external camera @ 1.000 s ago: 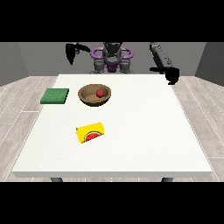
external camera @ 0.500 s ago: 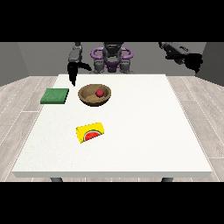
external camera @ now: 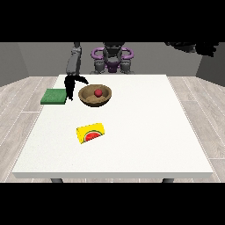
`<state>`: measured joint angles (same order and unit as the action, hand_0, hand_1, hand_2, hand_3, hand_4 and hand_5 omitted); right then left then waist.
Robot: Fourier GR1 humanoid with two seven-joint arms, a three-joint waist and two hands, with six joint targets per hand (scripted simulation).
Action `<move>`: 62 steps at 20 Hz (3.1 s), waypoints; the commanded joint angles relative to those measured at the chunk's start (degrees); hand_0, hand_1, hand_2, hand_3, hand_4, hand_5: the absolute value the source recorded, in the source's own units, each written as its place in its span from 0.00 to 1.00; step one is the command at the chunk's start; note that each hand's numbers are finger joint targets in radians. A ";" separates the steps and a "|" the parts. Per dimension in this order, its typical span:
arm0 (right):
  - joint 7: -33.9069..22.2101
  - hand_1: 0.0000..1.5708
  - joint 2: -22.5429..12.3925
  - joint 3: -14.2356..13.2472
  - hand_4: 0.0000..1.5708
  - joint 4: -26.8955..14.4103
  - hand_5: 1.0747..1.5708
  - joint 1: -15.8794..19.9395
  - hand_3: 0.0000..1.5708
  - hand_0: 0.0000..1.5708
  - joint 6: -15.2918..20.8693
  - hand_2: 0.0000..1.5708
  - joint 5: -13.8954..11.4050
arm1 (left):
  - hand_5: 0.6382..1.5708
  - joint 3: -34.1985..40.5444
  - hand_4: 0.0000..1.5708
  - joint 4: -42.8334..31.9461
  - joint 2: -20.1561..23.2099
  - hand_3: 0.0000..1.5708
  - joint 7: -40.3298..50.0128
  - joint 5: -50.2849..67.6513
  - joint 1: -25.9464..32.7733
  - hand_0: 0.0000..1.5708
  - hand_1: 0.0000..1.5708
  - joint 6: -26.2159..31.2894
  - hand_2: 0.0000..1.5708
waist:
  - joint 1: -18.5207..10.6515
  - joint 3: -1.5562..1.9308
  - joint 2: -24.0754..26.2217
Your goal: Pick the cup and pour the ball into the bowl, then pick the bowl and place it on the pad
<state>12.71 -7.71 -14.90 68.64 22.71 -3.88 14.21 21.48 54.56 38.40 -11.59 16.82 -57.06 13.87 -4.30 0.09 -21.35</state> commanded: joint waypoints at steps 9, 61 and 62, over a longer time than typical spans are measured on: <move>5.22 0.00 -0.36 -3.39 0.26 -19.08 1.00 10.66 0.00 0.00 0.62 0.00 1.48 | 0.96 2.17 0.00 1.40 6.27 0.00 6.92 4.44 -5.68 0.00 0.00 2.99 0.00 | -0.37 -0.04 -1.64; -19.07 1.00 -16.50 6.17 0.83 -22.18 0.90 18.04 1.00 1.00 8.05 1.00 -16.15 | 0.96 5.80 0.00 -9.03 13.34 0.00 2.05 5.56 2.43 0.00 0.00 5.89 0.00 | 5.53 -0.05 4.94; -18.41 1.00 -14.66 6.85 0.83 -22.23 0.90 17.22 1.00 1.00 9.73 1.00 -16.90 | 0.97 5.19 0.00 -8.59 13.54 0.00 2.28 4.88 2.04 0.00 0.00 5.11 0.00 | 6.16 -0.05 5.18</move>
<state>-7.38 -22.31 -7.84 48.51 39.97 6.16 -2.11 27.98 44.16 52.69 -10.21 22.45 -54.63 21.18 1.44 0.00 -16.50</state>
